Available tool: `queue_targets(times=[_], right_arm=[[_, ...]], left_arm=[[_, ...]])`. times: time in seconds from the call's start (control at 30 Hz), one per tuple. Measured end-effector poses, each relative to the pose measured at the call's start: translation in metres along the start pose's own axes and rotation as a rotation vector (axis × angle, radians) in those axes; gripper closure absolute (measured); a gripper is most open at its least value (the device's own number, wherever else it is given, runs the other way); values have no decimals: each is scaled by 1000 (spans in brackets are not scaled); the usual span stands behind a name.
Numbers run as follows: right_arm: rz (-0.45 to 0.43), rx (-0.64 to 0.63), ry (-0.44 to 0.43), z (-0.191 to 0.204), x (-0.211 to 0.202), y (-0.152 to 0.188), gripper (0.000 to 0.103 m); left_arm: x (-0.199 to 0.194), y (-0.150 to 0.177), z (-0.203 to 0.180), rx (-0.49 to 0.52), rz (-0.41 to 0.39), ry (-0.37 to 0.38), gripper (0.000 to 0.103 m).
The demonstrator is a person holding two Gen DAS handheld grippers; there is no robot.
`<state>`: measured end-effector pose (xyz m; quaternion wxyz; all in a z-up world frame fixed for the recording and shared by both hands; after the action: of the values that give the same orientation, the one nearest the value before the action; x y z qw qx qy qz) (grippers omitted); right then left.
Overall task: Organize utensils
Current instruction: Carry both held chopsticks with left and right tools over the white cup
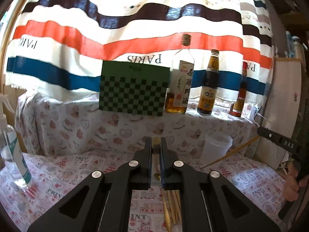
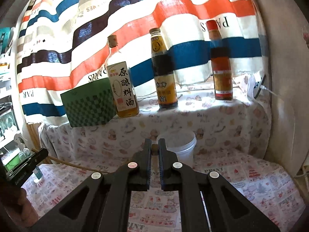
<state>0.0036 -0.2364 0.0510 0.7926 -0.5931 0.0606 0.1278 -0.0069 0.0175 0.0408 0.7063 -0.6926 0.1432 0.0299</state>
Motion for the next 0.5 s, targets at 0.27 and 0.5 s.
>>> queue_targets(times=[0.27,0.5], right_arm=[[12,-31,-23,11,-9,-37,95],[-65,-1,-39,9,-16,-83,95]], left_arm=[[6,-35,-24,22,-15,-5,97],[13,-78,-56,5,-39,70,97]])
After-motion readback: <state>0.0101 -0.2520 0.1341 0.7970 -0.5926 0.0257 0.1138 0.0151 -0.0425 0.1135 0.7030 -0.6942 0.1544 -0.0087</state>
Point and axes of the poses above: each gripper's, at about its wrist camera, not at the fingertips, and x roughly the way its jaws point, z to its left, y to its underside, the point moved 4 cm from there along x, roughly the way its jaws point, and after that the axes turned 8 degrees about x, right-handed, at the moved point
